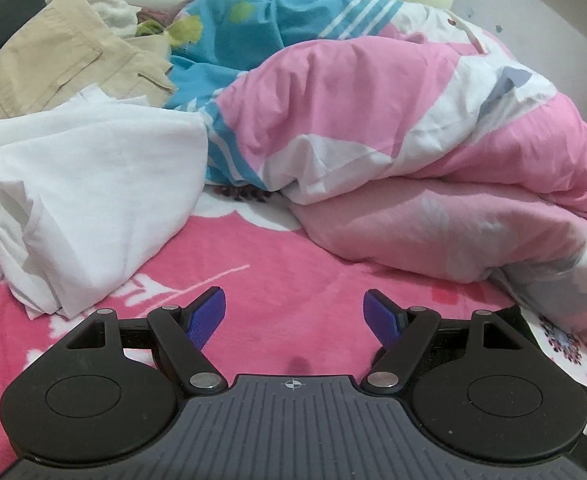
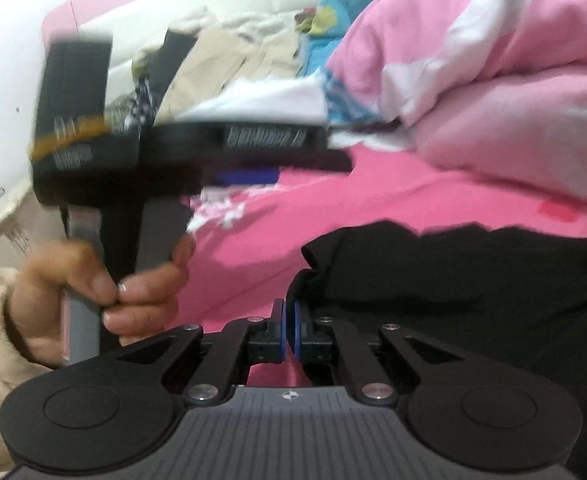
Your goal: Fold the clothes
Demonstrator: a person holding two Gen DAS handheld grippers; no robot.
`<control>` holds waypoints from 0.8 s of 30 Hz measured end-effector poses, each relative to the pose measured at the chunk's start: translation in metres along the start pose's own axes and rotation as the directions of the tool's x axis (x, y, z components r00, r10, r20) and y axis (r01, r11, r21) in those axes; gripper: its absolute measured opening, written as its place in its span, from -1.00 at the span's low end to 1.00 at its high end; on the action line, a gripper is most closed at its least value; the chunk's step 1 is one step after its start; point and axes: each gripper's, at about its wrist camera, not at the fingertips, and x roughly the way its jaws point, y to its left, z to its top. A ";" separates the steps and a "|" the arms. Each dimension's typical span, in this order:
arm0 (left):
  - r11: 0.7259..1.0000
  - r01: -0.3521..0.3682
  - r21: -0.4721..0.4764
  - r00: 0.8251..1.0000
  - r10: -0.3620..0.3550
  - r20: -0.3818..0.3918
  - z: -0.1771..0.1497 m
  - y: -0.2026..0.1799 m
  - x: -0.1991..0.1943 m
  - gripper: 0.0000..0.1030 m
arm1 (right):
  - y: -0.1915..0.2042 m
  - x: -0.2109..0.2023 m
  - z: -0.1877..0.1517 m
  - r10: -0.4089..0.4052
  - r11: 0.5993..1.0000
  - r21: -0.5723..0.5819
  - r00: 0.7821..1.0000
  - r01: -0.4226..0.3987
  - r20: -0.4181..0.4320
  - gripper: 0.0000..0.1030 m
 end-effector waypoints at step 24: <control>0.882 0.330 0.337 0.938 -0.264 -0.226 -0.067 -0.126 0.015 0.65 | -0.169 -0.285 -0.160 -0.442 0.540 0.811 0.896 0.225 0.047 0.25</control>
